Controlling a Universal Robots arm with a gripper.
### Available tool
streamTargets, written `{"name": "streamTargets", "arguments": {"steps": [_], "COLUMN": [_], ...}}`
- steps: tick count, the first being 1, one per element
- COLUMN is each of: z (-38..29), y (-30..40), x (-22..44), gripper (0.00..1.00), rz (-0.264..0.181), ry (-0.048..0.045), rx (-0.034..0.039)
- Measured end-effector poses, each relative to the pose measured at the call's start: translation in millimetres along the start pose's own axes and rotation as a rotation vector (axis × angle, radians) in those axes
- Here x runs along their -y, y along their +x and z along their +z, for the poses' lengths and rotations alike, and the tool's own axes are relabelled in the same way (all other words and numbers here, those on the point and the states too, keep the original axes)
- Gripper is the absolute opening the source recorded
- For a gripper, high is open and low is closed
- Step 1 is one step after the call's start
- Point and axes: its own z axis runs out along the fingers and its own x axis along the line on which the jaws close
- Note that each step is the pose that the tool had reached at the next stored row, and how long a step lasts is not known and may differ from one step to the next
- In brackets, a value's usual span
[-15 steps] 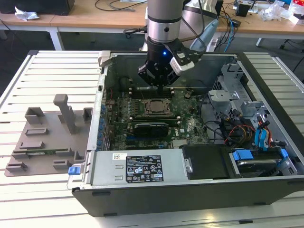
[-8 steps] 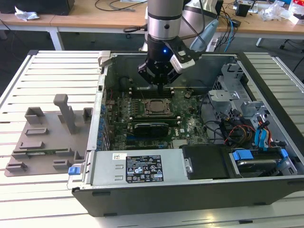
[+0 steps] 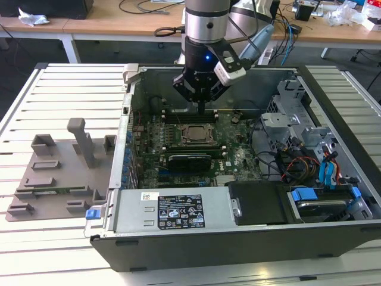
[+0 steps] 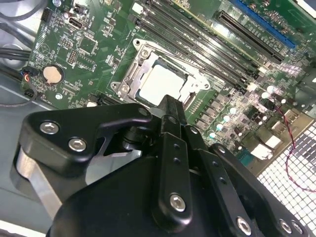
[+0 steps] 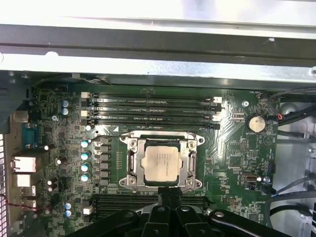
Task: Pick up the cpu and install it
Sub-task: 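Install the first cpu locking lever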
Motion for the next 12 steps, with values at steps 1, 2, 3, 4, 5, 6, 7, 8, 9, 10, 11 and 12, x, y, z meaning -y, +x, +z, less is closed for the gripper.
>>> {"name": "streamTargets", "arguments": {"steps": [1, 2, 3, 4, 5, 6, 7, 8, 9, 10, 11, 12], "z": [-0.1, -0.1, -0.1, -0.2, -0.3, -0.3, -0.3, -0.3, -0.3, -0.2, -0.2, -0.2], "y": [0.6, 1.6, 2.5, 6.2, 9.8, 11.9, 14.9, 17.7, 19.8, 21.7, 23.2, 24.5], "x": [0.0, 0.0, -0.1, -0.1, -0.3, -0.3, -0.4, -0.5, -0.5, -0.6, -0.6, -0.7], "gripper": [0.11, 0.11, 0.11, 0.11, 0.11, 0.11, 0.11, 0.11, 0.11, 0.11, 0.11, 0.11], "rz": [0.000, 0.000, 0.000, 0.000, 0.000, 0.000, 0.000, 0.000, 0.000, 0.000, 0.000, 0.000], "ry": [0.0001, 0.0001, 0.0000, 0.0000, -0.0001, -0.0001, -0.0001, 0.0000, 0.0000, 0.0000, 0.0000, 0.0000], "rx": [-0.0001, -0.0001, -0.0001, 0.0000, 0.0001, 0.0001, 0.0000, 0.0000, 0.0000, 0.0000, 0.0000, 0.0000]}}
